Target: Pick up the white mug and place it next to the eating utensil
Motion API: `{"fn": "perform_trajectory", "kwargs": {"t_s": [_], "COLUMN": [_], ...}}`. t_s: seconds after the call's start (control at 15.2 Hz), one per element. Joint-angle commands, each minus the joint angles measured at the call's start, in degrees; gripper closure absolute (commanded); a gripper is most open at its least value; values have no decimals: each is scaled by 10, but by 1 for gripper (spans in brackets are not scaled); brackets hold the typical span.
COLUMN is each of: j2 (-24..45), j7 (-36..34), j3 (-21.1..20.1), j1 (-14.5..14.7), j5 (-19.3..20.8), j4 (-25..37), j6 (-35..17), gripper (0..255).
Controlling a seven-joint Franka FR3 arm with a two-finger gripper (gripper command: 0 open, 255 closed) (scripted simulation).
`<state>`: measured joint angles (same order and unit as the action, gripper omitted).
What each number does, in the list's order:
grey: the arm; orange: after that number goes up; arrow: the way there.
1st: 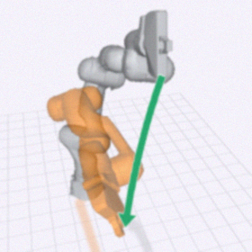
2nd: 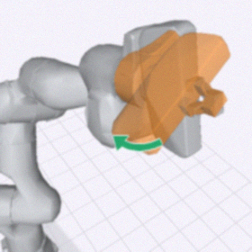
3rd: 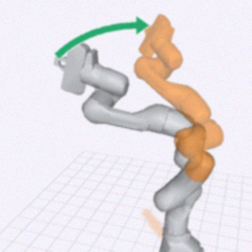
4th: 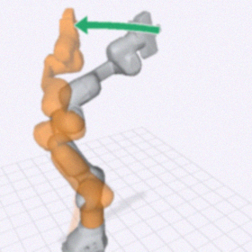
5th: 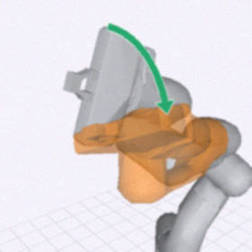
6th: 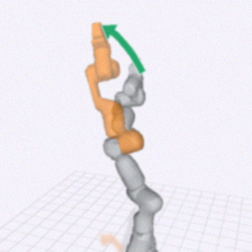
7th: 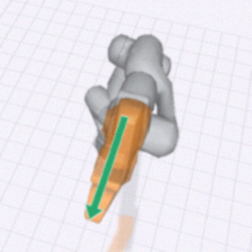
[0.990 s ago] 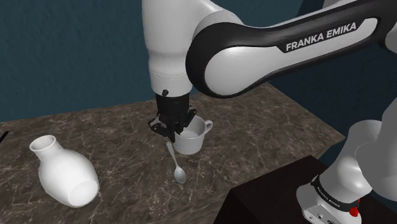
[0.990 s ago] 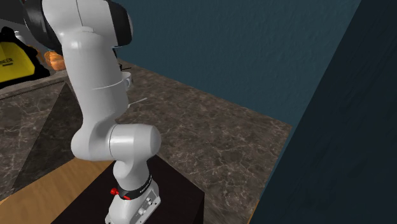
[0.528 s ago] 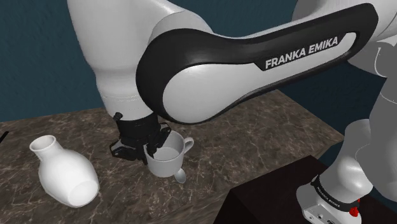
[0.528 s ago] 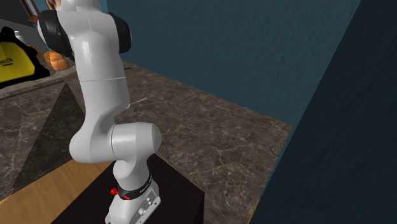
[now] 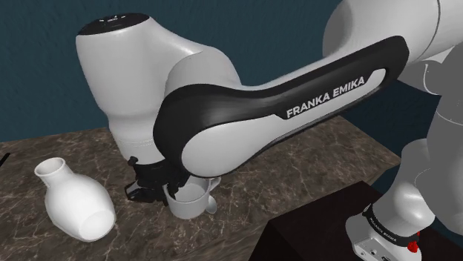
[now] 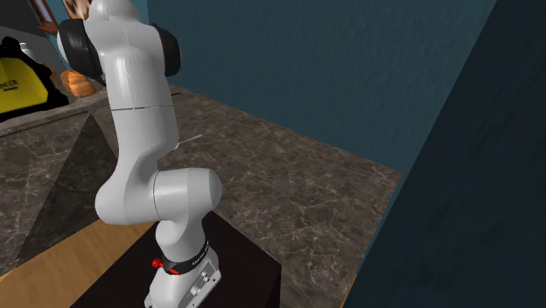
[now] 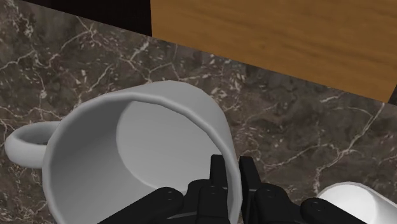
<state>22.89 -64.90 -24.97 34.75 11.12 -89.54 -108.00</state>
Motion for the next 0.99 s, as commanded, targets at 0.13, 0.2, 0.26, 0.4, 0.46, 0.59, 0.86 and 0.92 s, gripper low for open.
{"fn": "perform_trajectory", "kwargs": {"t_s": [0.13,0.2,0.26,0.4,0.46,0.59,0.86,0.92], "j2": [6,8,10,15,18,23,36,39], "j7": [-3,-4,-5,-7,-8,-10,-15,-16], "j3": [2,3,3,4,5,7,10,11], "j1": [-1,-1,-1,0,0,0,2,2], "j5": [4,5,6,9,10,14,20,22], "j4": [-22,-27,-32,-40,-44,-52,-66,-69], "j6": [-28,-34,-41,-54,-60,-73,-98,-104], "gripper": [255,255,255,255,255,255,255,255]}}
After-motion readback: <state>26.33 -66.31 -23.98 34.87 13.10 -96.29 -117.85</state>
